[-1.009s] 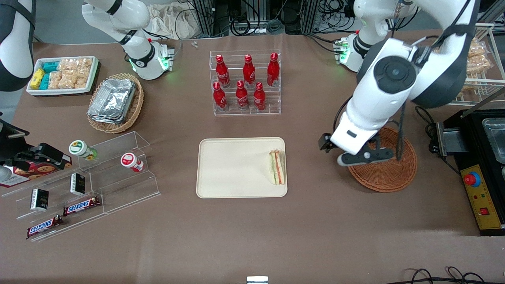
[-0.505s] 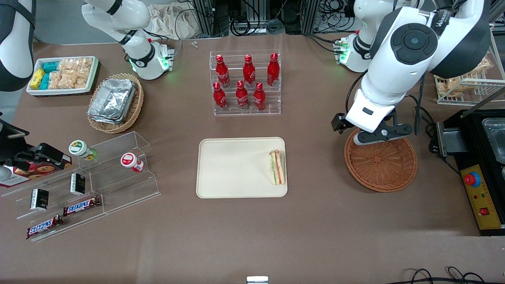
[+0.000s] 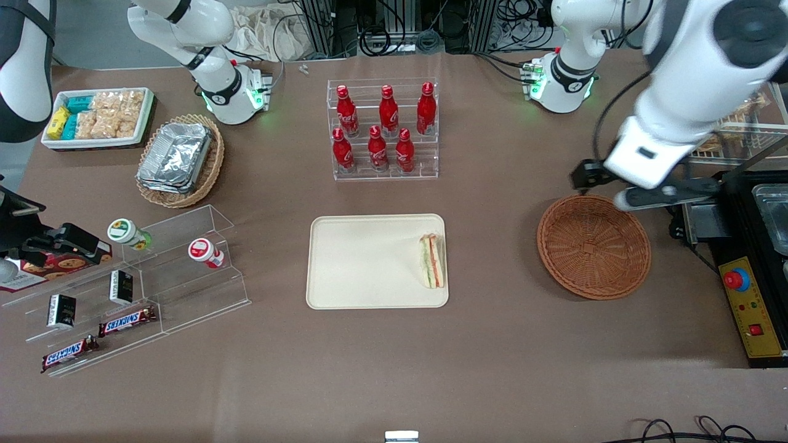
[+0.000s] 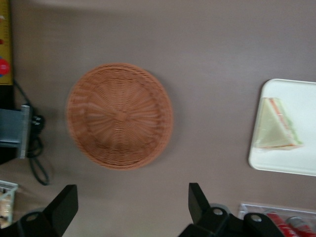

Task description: Place sandwich from basket to tray

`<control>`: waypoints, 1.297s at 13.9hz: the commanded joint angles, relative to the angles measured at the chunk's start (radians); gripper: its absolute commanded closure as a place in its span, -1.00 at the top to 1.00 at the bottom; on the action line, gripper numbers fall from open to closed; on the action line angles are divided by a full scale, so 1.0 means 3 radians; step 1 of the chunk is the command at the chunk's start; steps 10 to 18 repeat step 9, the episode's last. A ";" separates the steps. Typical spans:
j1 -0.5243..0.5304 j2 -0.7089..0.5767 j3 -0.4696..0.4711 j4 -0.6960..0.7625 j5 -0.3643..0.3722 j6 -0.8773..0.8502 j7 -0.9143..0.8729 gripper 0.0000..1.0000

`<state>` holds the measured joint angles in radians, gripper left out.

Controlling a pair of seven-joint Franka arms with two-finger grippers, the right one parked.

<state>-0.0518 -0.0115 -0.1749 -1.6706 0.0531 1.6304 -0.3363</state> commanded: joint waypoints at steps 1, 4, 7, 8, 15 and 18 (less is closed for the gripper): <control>-0.0175 -0.0176 0.0413 -0.0220 -0.0085 0.0072 0.0388 0.98; -0.0155 0.0083 0.0588 0.0131 -0.0161 0.0027 0.0574 0.99; 0.0029 0.0441 0.0690 0.0480 -0.0590 0.0001 0.0599 0.99; 0.0090 0.0493 0.0690 0.0542 -0.0677 0.0006 0.0604 0.99; 0.0091 0.0524 0.0685 0.0562 -0.0658 0.0006 0.0599 0.99; 0.0091 0.0524 0.0685 0.0562 -0.0658 0.0006 0.0599 0.99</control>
